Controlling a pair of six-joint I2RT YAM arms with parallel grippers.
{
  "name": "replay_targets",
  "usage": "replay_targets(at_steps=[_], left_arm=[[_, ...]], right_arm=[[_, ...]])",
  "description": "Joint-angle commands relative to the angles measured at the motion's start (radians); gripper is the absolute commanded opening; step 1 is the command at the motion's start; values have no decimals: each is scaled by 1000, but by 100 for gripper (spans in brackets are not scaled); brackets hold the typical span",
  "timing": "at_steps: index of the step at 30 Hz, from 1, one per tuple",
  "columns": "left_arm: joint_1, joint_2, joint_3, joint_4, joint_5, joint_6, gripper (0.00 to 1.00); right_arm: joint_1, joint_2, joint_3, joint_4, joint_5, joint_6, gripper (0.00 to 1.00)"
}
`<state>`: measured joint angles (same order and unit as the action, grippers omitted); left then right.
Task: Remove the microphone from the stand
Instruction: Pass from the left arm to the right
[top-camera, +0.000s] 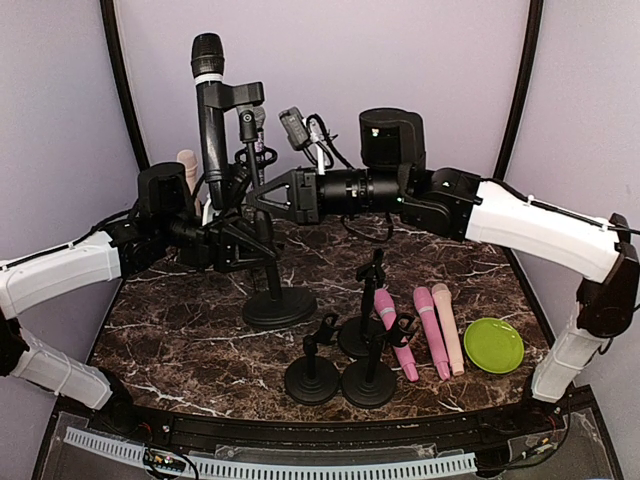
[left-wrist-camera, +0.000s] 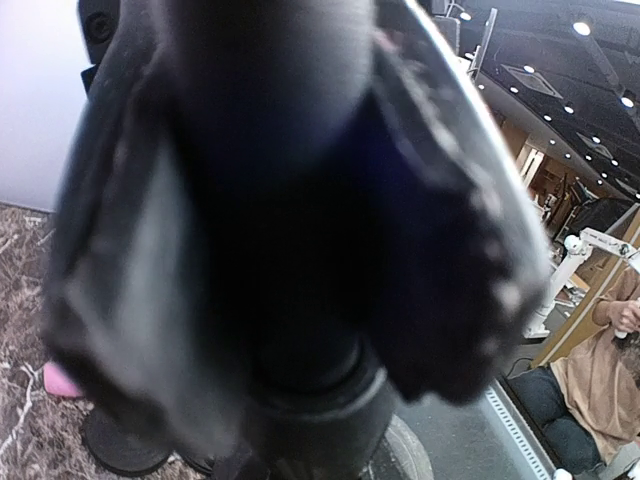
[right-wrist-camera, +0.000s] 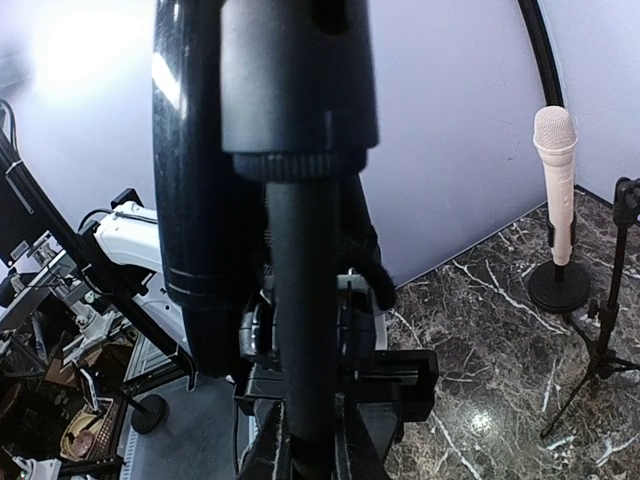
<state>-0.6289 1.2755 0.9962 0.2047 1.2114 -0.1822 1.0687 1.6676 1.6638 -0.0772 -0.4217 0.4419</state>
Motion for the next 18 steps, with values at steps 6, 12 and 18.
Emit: replay_targets(at_steps=[6, 12, 18], left_arm=[[-5, -30, -4, 99, -58, 3, 30], [-5, -27, -26, 112, -141, -8, 68], [-5, 6, -20, 86, -191, -10, 80]], right_arm=[[19, -103, -85, 136, 71, 22, 0], [22, -194, -173, 209, 129, 13, 0], [31, -233, -219, 282, 173, 7, 0]])
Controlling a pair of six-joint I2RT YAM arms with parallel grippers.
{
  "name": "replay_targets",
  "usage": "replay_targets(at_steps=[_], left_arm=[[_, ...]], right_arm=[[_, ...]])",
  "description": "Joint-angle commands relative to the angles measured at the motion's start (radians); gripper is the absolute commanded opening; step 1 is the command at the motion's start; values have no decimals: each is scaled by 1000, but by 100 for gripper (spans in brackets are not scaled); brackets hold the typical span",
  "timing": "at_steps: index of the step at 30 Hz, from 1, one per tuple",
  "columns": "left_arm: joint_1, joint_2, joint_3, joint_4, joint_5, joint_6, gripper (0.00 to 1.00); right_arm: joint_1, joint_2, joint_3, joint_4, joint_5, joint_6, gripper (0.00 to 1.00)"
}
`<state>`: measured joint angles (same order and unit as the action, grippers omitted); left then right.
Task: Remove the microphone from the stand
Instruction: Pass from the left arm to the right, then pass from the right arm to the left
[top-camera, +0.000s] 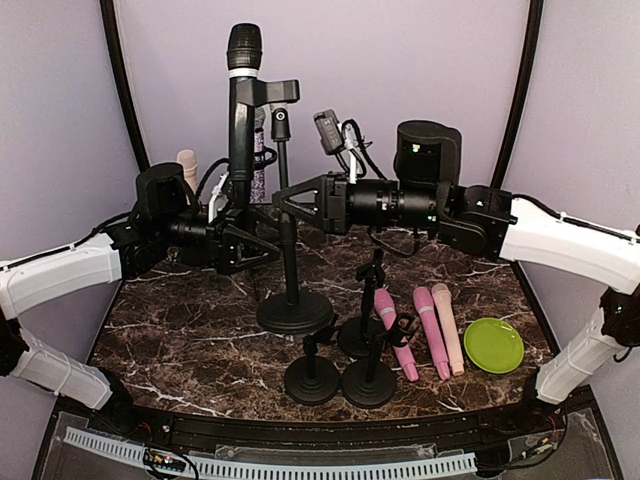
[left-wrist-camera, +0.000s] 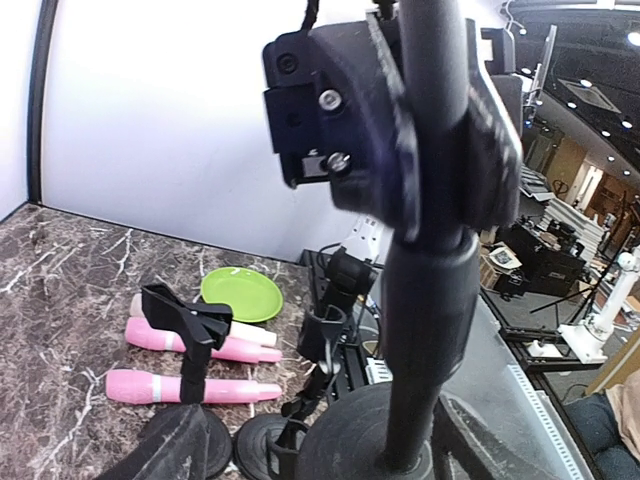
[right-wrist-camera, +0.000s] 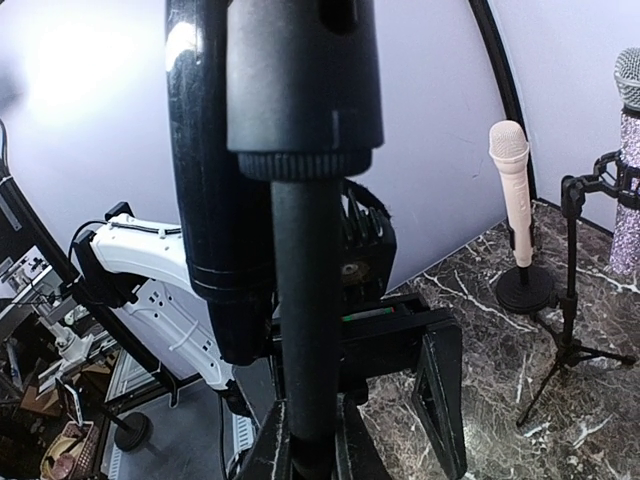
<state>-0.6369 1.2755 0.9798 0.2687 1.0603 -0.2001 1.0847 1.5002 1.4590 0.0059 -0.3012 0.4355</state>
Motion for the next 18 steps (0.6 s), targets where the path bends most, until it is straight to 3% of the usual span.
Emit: replay_targets(at_steps=[1, 11, 18], left_arm=[[2, 8, -4, 23, -40, 5, 81], [-5, -54, -102, 220, -59, -53, 83], [-37, -80, -135, 231, -135, -26, 83]], right_arm=[[16, -71, -23, 213, 68, 15, 0], [28, -102, -108, 342, 237, 31, 0], [39, -102, -132, 376, 298, 51, 0]])
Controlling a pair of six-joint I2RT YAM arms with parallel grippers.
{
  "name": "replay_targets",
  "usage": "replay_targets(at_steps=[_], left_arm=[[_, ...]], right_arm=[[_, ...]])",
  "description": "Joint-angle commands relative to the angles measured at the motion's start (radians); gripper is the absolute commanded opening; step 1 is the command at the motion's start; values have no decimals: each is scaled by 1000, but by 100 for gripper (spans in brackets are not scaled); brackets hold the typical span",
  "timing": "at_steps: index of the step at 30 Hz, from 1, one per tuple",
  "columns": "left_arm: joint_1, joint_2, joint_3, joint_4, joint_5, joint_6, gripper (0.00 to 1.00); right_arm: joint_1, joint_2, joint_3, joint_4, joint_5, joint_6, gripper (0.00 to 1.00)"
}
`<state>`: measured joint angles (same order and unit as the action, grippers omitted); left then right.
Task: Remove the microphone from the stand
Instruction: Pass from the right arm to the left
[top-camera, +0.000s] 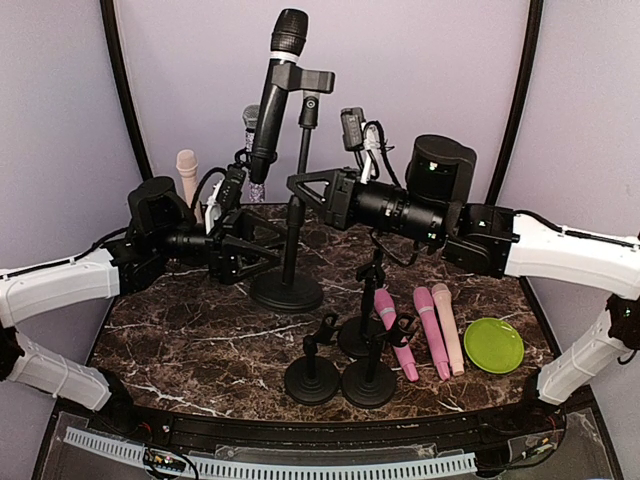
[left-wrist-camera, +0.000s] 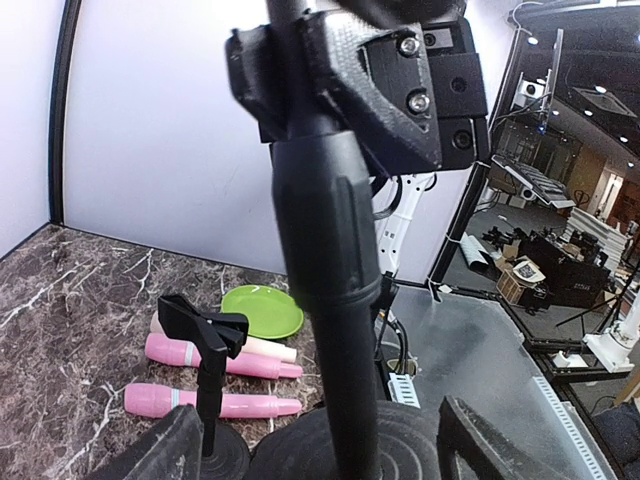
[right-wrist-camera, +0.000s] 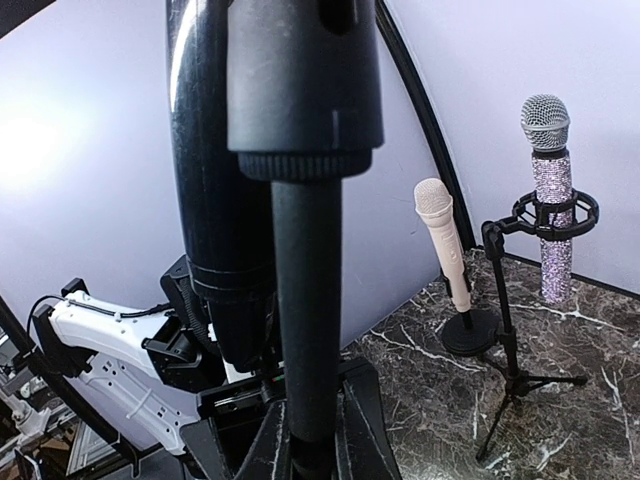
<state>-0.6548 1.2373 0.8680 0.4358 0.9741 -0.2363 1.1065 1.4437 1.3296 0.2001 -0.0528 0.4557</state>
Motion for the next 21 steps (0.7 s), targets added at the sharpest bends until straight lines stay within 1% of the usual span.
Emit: replay_targets(at_steps=[1, 3, 5, 10, 14, 19, 21], left_arm=[[-21, -45, -28, 60, -59, 13, 83], [-24, -46, -31, 51, -91, 24, 83], [-27, -45, -30, 43, -109, 34, 83], [-45, -34, -21, -3, -134, 68, 83], [-54, -27, -19, -9, -144, 73, 83], [-68, -17, -9, -33, -155, 94, 73], [-74, -16, -5, -44, -165, 105, 72]], right_arm=[[19, -43, -7, 197, 50, 35, 0], [25, -36, -9, 212, 49, 39, 0], [33, -26, -8, 219, 89, 36, 0], [45, -18, -13, 249, 145, 37, 0], [49, -17, -16, 253, 189, 38, 0], [54, -7, -11, 239, 237, 36, 0], [61, -4, -9, 237, 260, 27, 0]])
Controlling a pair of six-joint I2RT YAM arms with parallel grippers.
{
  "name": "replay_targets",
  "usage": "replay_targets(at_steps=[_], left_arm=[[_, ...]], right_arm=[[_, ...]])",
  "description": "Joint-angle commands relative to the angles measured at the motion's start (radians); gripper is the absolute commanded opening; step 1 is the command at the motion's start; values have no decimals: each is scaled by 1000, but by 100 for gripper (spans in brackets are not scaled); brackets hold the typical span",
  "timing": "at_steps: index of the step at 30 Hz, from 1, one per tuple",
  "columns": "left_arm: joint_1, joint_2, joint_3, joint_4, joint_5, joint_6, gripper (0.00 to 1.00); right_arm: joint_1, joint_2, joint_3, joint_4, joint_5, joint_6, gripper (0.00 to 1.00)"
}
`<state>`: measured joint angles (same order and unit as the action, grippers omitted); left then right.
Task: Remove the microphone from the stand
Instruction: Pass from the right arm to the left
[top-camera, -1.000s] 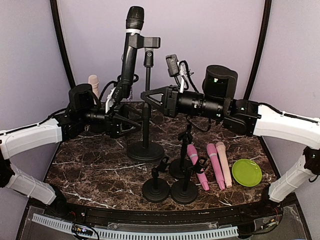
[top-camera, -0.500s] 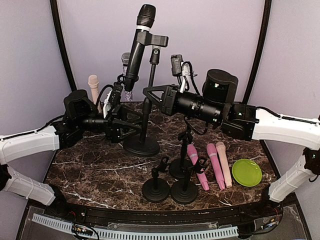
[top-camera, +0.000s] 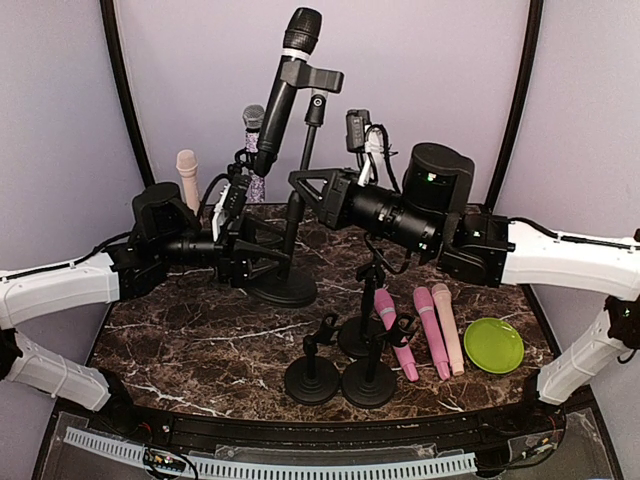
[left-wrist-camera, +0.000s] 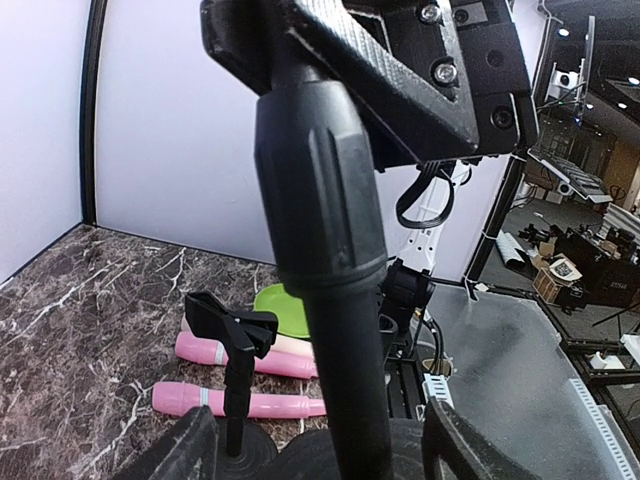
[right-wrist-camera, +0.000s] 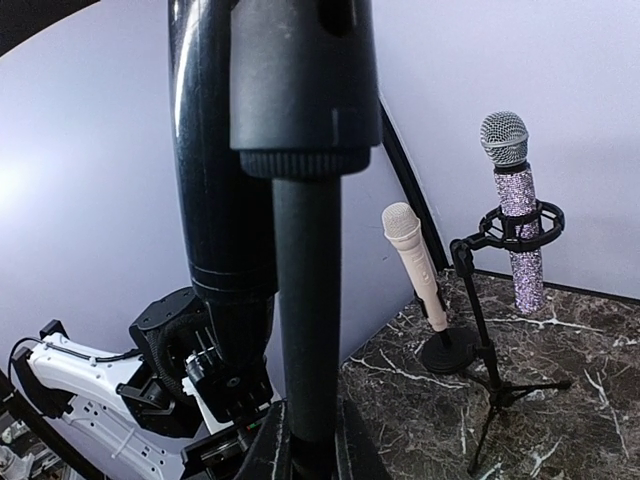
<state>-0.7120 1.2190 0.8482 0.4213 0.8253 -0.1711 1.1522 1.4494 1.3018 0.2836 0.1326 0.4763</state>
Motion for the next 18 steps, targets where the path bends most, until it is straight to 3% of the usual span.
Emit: replay_targets(at_steps=[1, 10, 18], left_arm=[[-18, 5, 18, -38, -19, 42, 72], [-23, 12, 20, -37, -47, 41, 72], [-22, 9, 13, -36, -64, 44, 41]], right_arm=[[20, -8, 20, 155, 85, 0, 0], [50, 41, 60, 152, 111, -50, 0], [54, 30, 44, 162, 160, -57, 0]])
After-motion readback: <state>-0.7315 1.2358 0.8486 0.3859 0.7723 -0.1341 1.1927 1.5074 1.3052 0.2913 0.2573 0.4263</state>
